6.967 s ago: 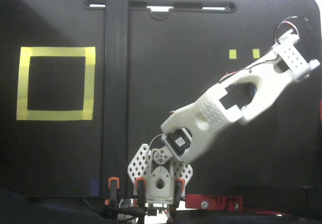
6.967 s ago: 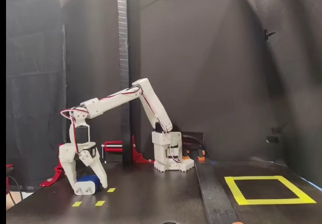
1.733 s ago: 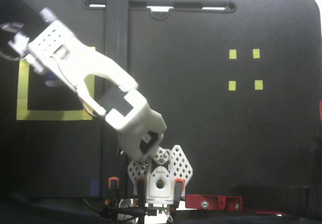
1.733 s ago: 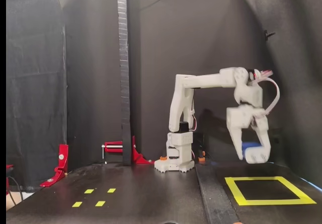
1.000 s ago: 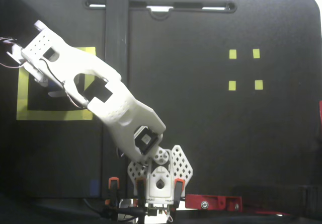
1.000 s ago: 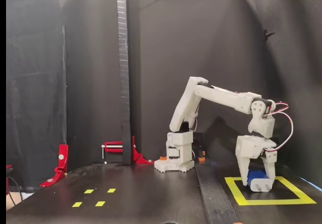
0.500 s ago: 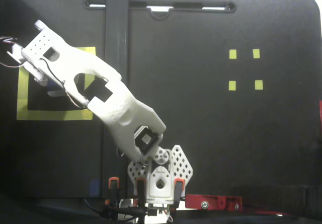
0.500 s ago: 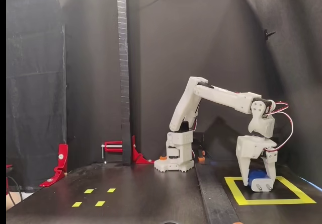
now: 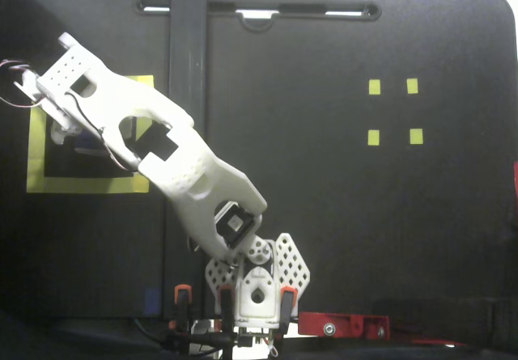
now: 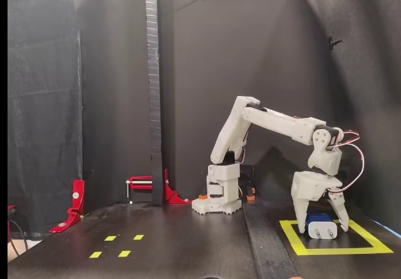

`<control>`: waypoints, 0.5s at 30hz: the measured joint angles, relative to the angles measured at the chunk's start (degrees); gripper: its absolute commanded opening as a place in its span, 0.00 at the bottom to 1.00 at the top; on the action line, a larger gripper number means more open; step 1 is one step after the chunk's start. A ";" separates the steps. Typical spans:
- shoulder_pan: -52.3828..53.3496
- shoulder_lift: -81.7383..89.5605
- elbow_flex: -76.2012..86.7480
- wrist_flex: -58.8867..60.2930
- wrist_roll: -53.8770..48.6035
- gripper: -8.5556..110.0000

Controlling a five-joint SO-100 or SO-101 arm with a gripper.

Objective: Grasp the block and place it in the designated area.

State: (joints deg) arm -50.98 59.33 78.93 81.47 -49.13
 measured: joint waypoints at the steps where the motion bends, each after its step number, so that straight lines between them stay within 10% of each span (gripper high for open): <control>1: 0.00 0.00 0.00 0.00 0.00 0.42; 15: 0.00 1.76 0.09 0.88 0.00 0.42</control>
State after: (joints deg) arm -50.98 61.08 79.01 82.35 -49.13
